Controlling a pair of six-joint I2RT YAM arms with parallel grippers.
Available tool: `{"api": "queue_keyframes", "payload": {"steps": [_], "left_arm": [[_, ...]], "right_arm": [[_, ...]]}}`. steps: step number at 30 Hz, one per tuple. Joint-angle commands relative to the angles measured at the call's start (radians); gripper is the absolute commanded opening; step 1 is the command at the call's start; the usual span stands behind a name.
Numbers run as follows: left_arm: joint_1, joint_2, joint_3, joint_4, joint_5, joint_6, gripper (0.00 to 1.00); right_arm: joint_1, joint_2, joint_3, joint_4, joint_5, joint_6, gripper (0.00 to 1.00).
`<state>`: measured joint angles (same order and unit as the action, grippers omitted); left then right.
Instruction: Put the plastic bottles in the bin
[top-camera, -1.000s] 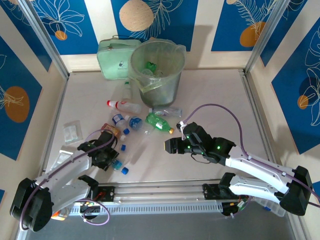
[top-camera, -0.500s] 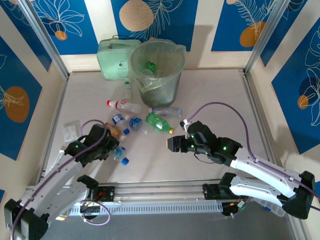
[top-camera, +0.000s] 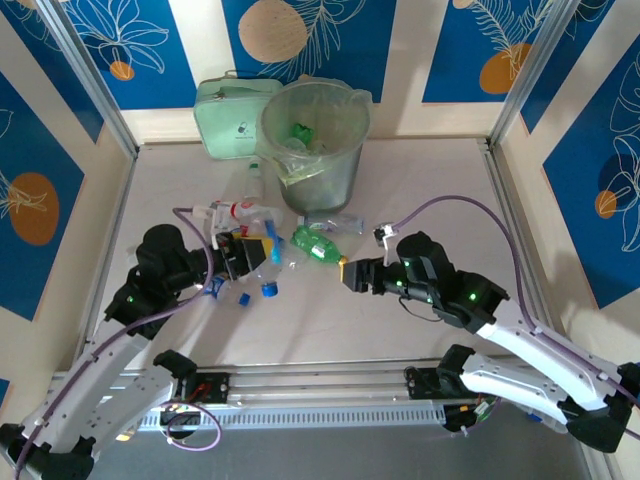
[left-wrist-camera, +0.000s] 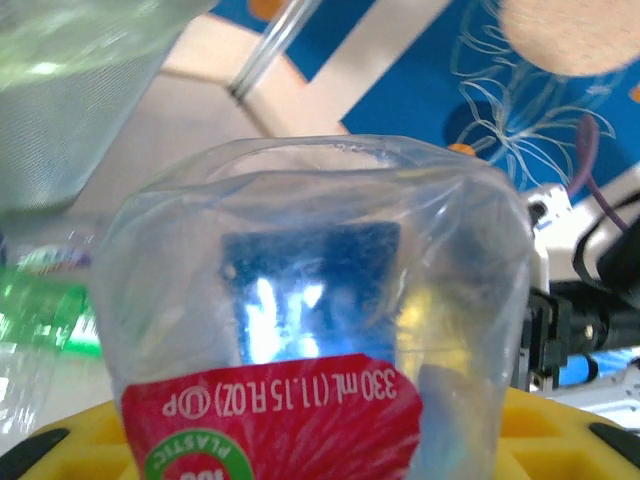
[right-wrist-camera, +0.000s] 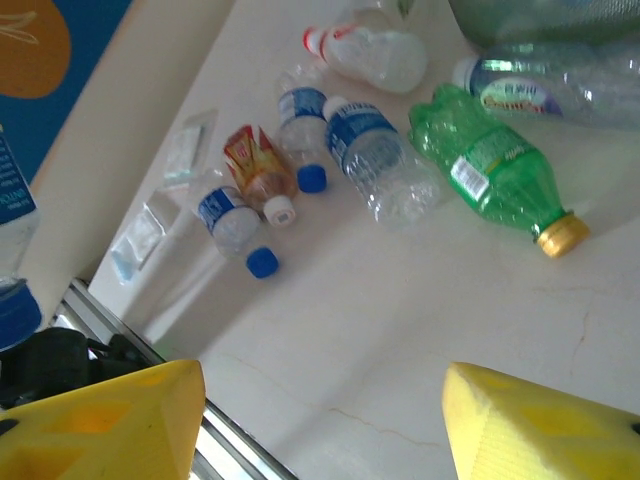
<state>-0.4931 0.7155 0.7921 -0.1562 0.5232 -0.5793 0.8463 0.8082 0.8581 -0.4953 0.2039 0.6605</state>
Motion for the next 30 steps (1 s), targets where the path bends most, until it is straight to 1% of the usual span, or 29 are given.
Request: {"api": "queue_keyframes", "payload": {"steps": [1, 4, 8, 11, 13, 14, 15, 16, 19, 23, 26, 30], "left_arm": [[-0.014, -0.026, 0.013, 0.068, 0.057, 0.230, 0.47], [-0.029, -0.026, 0.018, 0.076, 0.030, 0.300, 0.47], [-0.072, -0.007, 0.032, 0.106, 0.036, 0.397, 0.42], [-0.122, 0.029, 0.076, 0.064, -0.027, 0.474, 0.42], [-0.169, 0.065, 0.109, 0.024, -0.097, 0.531, 0.41], [-0.193, 0.079, 0.118, 0.017, -0.130, 0.549, 0.41], [-0.215, 0.094, 0.120, 0.019, -0.151, 0.564, 0.42], [-0.229, 0.109, 0.118, 0.034, -0.165, 0.568, 0.42], [-0.240, 0.163, 0.125, 0.065, -0.170, 0.553, 0.43], [-0.243, 0.210, 0.155, 0.069, -0.189, 0.538, 0.43], [-0.246, 0.218, 0.162, 0.080, -0.206, 0.536, 0.43], [-0.247, 0.221, 0.164, 0.082, -0.218, 0.535, 0.43]], "right_arm": [[-0.034, -0.033, 0.072, -0.014, -0.025, -0.065, 0.65], [-0.076, -0.021, 0.126, -0.009, -0.083, -0.088, 0.66], [-0.092, 0.042, 0.220, -0.006, -0.164, -0.144, 0.70], [-0.095, 0.106, 0.307, -0.007, -0.218, -0.170, 0.73], [-0.091, 0.157, 0.373, -0.004, -0.278, -0.177, 0.78], [-0.085, 0.178, 0.399, 0.001, -0.292, -0.180, 0.79], [-0.077, 0.204, 0.423, 0.010, -0.299, -0.181, 0.83], [-0.074, 0.232, 0.442, 0.026, -0.314, -0.177, 0.87], [-0.094, 0.322, 0.501, 0.064, -0.408, -0.148, 0.89], [-0.091, 0.419, 0.560, 0.091, -0.485, -0.120, 0.92], [-0.077, 0.463, 0.576, 0.097, -0.492, -0.103, 0.93], [-0.064, 0.483, 0.557, 0.102, -0.450, -0.067, 0.89]]}}
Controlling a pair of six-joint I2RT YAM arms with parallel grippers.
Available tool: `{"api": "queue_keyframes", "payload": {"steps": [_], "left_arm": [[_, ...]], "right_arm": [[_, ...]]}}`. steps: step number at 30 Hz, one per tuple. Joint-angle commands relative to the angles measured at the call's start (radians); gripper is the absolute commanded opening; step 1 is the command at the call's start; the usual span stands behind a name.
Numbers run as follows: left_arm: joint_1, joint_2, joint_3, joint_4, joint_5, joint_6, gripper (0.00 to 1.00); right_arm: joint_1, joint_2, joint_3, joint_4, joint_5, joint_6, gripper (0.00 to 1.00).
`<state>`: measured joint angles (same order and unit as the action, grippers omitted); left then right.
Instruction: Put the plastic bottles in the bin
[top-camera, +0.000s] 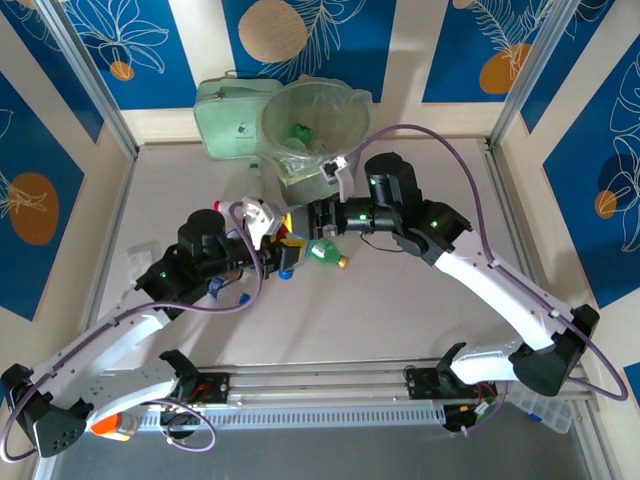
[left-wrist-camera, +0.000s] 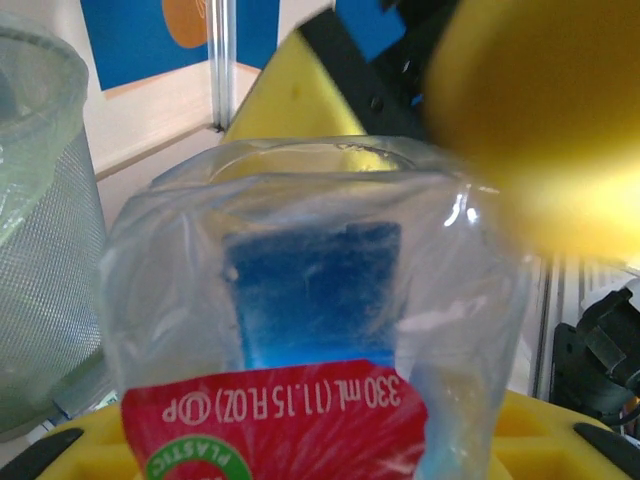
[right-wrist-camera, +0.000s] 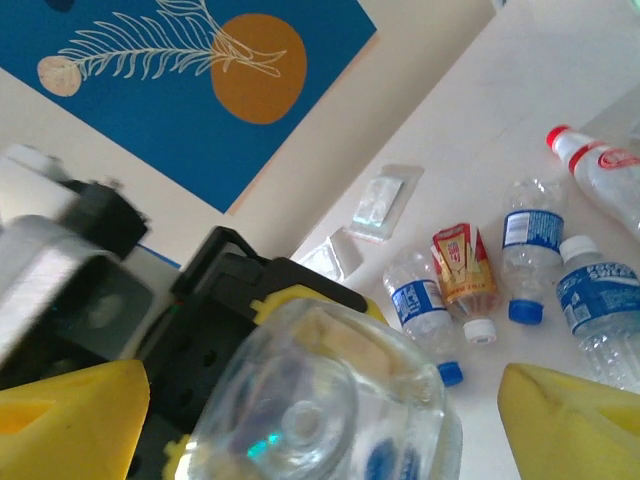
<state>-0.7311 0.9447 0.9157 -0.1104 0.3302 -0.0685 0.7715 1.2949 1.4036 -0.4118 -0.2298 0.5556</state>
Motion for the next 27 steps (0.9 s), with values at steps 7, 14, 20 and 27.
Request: {"api": "queue_keyframes", "payload": {"steps": [7, 14, 20, 27], "left_arm": [[-0.010, 0.005, 0.051, 0.022, -0.043, 0.024, 0.43], [-0.011, 0.039, 0.094, -0.034, -0.083, 0.021, 0.44], [-0.016, 0.056, 0.108, -0.053, -0.081, 0.026, 0.46], [-0.023, 0.047, 0.115, -0.069, -0.101, 0.029, 0.58]], "right_arm": [[0.020, 0.005, -0.023, 0.057, -0.012, 0.089, 0.78], [0.041, 0.018, -0.016, 0.042, 0.036, 0.093, 0.67], [0.046, 0.025, -0.013, 0.035, 0.056, 0.092, 0.57], [0.040, 0.004, -0.013, 0.037, 0.082, 0.101, 0.50]]}}
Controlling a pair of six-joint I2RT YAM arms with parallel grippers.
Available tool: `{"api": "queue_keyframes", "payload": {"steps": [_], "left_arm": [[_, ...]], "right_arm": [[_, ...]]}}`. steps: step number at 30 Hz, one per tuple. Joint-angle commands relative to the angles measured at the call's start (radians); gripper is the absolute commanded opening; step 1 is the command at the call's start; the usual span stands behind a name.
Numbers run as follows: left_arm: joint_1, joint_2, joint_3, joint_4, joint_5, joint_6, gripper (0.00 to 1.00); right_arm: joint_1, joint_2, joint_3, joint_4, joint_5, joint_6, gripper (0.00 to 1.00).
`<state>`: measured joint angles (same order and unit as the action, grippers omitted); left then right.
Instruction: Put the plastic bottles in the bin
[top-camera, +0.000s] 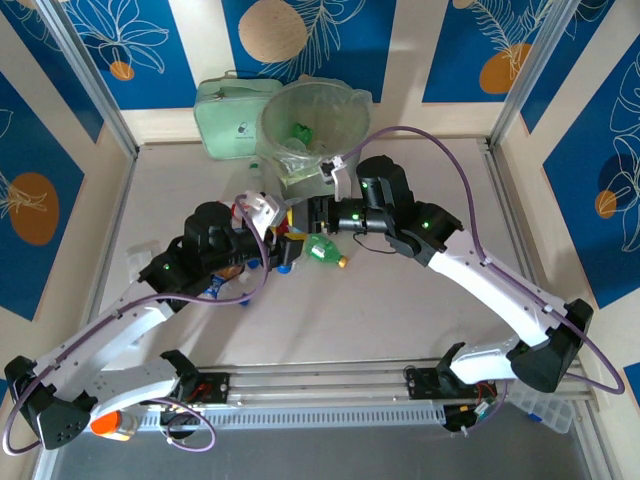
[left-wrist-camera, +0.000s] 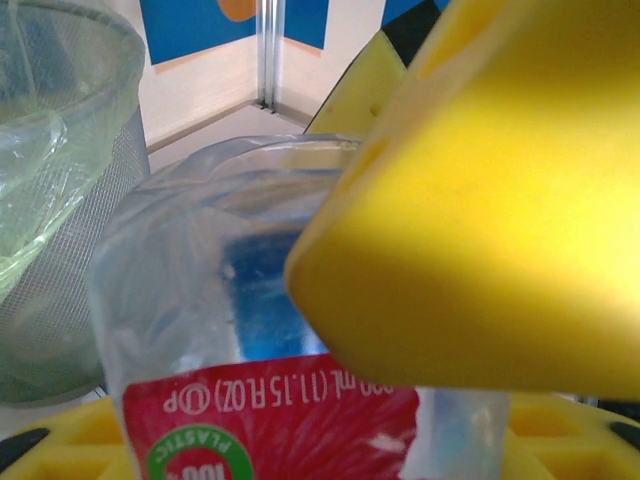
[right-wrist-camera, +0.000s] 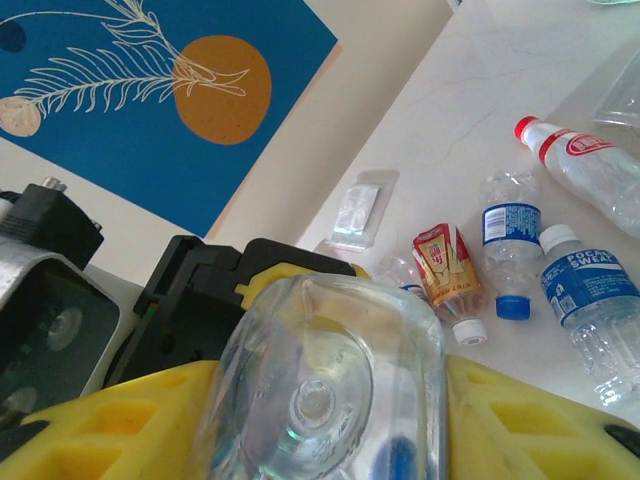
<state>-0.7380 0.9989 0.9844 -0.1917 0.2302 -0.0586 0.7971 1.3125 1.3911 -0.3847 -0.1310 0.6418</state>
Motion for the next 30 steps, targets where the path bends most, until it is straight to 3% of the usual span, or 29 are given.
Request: {"api": "queue_keyframes", "payload": {"steps": [1, 8, 14, 20, 24, 30], "left_arm": [[-0.017, -0.013, 0.045, 0.014, -0.001, 0.016, 0.60], [-0.017, -0.054, 0.038, 0.021, -0.013, 0.007, 0.81], [-0.017, -0.147, 0.027, -0.015, -0.095, 0.027, 0.85], [-0.015, -0.272, -0.030, -0.028, -0.194, 0.059, 0.86], [-0.015, -0.341, -0.136, 0.019, -0.289, 0.049, 0.86], [-0.015, -0.339, -0.196, 0.077, -0.326, 0.043, 0.86]], "right_arm": [[0.012, -0.017, -0.001, 0.014, -0.015, 0.020, 0.50], [-0.017, -0.045, -0.007, 0.038, -0.018, 0.039, 0.49], [-0.088, -0.067, 0.008, 0.019, -0.027, 0.035, 0.49], [-0.243, -0.065, 0.089, 0.006, -0.092, 0.041, 0.49], [-0.353, -0.016, 0.206, -0.005, -0.122, 0.042, 0.49], [-0.472, 0.157, 0.471, -0.065, -0.113, 0.013, 0.49]]}}
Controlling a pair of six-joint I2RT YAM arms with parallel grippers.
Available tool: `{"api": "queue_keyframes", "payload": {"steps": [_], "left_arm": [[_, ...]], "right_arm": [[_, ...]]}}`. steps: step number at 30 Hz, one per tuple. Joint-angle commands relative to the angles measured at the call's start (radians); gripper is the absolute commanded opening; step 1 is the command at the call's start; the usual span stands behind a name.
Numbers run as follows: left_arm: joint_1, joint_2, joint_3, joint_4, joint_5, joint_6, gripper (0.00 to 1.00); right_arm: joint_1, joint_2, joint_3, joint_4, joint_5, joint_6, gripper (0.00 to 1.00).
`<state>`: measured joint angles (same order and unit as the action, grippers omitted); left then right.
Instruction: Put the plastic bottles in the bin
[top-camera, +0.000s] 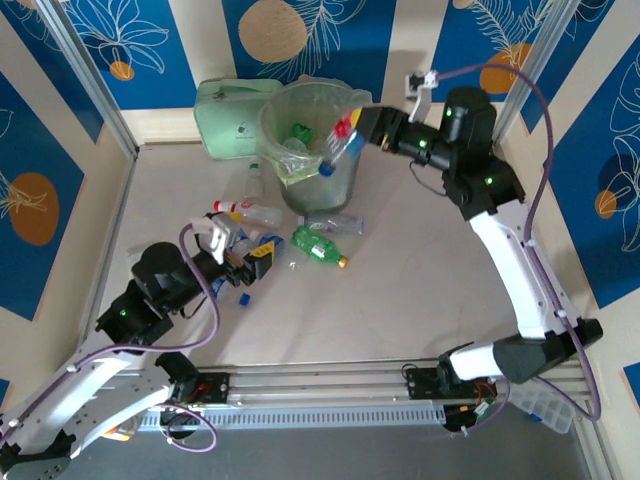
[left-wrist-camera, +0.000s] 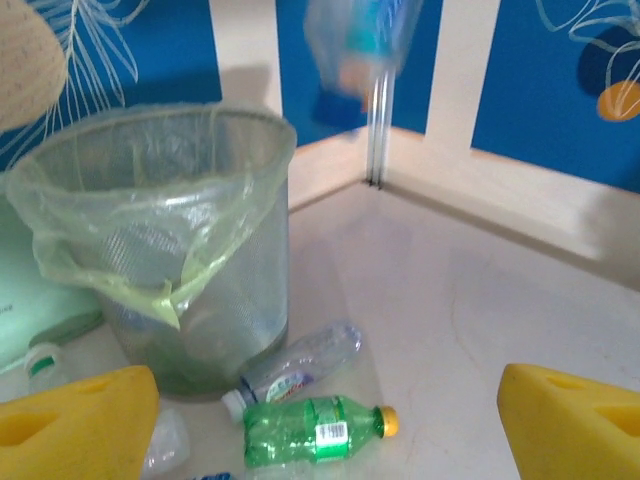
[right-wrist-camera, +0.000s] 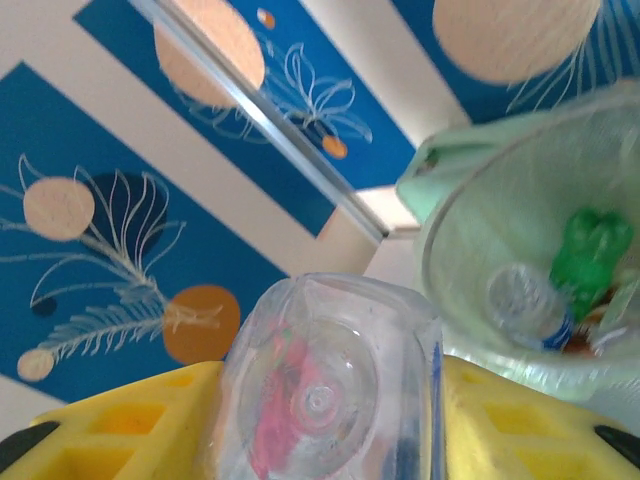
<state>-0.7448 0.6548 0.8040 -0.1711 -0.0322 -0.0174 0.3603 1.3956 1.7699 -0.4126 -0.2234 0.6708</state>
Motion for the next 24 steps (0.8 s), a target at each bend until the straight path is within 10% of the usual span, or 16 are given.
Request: {"api": "queue_keyframes", "payload": {"steps": [1, 24], "left_arm": [[-0.007, 0.005, -0.024, 0.069, -0.084, -0.012, 0.84], [-0.004, -0.105, -0.005, -0.036, -0.308, -0.064, 0.81]], "right_arm": [[-0.039, 0.109, 0.142, -0.050, -0.010, -0.026, 0.49], [0.061, 0.851, 0.870, -0.491, 0.307, -0.250, 0.54]]}}
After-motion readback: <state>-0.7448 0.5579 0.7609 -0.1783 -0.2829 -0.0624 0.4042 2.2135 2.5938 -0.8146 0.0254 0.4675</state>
